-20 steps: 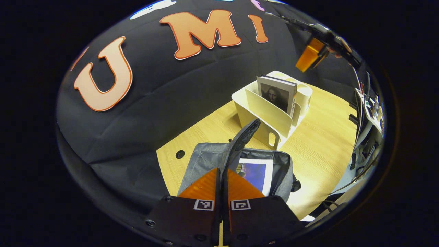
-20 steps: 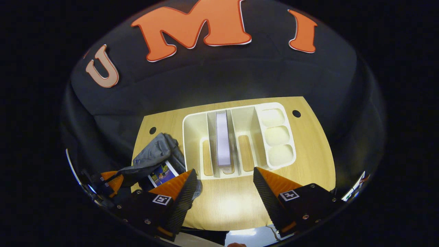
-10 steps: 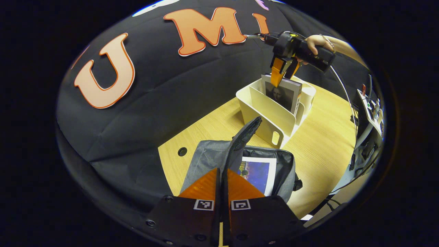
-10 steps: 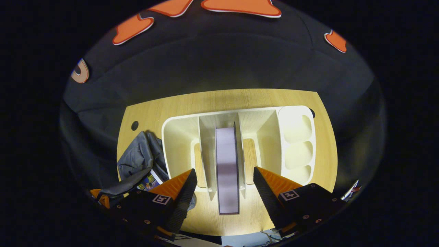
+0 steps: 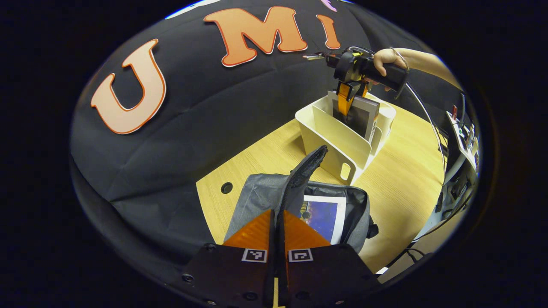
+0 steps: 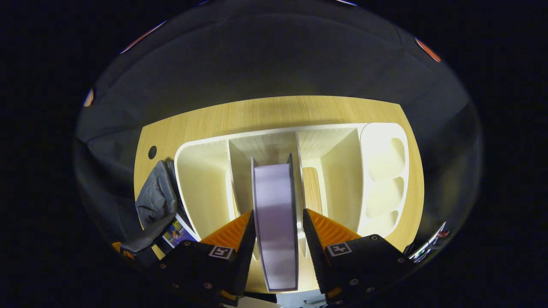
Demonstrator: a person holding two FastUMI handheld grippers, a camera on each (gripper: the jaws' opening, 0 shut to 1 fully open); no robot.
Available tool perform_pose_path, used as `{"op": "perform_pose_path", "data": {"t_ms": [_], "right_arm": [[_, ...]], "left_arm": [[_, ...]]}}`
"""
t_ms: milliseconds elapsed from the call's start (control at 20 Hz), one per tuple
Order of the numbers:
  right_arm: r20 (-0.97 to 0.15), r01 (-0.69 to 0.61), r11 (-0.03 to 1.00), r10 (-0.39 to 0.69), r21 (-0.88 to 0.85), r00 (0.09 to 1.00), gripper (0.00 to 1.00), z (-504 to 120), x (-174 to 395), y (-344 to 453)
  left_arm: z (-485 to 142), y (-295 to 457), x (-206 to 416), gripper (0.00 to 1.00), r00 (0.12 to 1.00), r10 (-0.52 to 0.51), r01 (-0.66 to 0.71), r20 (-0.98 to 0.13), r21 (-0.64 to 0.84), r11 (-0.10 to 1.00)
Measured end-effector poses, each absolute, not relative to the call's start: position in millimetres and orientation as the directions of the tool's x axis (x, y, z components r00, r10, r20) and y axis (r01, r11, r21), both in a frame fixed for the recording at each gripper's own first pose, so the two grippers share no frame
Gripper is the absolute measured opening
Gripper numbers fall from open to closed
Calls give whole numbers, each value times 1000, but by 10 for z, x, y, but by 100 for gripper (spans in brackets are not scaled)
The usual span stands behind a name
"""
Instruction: Open the schoolbag, grab two books from the bookshelf and put them into the schoolbag.
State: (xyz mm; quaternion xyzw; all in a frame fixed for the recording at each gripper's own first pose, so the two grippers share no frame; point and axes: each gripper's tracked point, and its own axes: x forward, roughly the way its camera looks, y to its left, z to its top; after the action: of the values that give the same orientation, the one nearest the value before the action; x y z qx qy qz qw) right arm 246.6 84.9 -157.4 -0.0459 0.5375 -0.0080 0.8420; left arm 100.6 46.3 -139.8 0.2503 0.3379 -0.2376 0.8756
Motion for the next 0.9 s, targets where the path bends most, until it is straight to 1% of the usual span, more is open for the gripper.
{"op": "perform_pose_path", "data": {"t_ms": [100, 150, 200, 250, 500, 650, 900], "right_arm": [[-907, -30, 996, -66, -86, 416, 54, -1581, 2446, 866], [-908, -29, 996, -66, -86, 414, 40, -1580, 2439, 865], [-907, -30, 995, -70, -90, 416, 50, -1563, 2424, 866], [-903, -23, 995, -74, -93, 424, 39, -1525, 2414, 876], [-873, 10, 999, -43, -44, 485, 37, -1081, 2314, 928], [-829, 17, 997, -74, -77, 555, 37, -669, 2188, 852], [-732, 11, 1000, -23, -22, 681, 36, 197, 1803, 966]], "left_arm": [[-1397, 442, 1018, 4, 658, -252, 584, -710, 270, 766], [-1405, 454, 1021, 4, 657, -254, 583, -710, 264, 768], [-1409, 460, 1037, 4, 656, -255, 583, -710, 262, 769], [-1411, 459, 1042, 4, 657, -259, 585, -708, 262, 768], [-1416, 456, 1002, 4, 655, -279, 596, -702, 253, 762], [-1437, 475, 1054, 4, 654, -285, 599, -701, 250, 761], [-1429, 452, 1088, 4, 653, -306, 607, -692, 237, 759]]}}
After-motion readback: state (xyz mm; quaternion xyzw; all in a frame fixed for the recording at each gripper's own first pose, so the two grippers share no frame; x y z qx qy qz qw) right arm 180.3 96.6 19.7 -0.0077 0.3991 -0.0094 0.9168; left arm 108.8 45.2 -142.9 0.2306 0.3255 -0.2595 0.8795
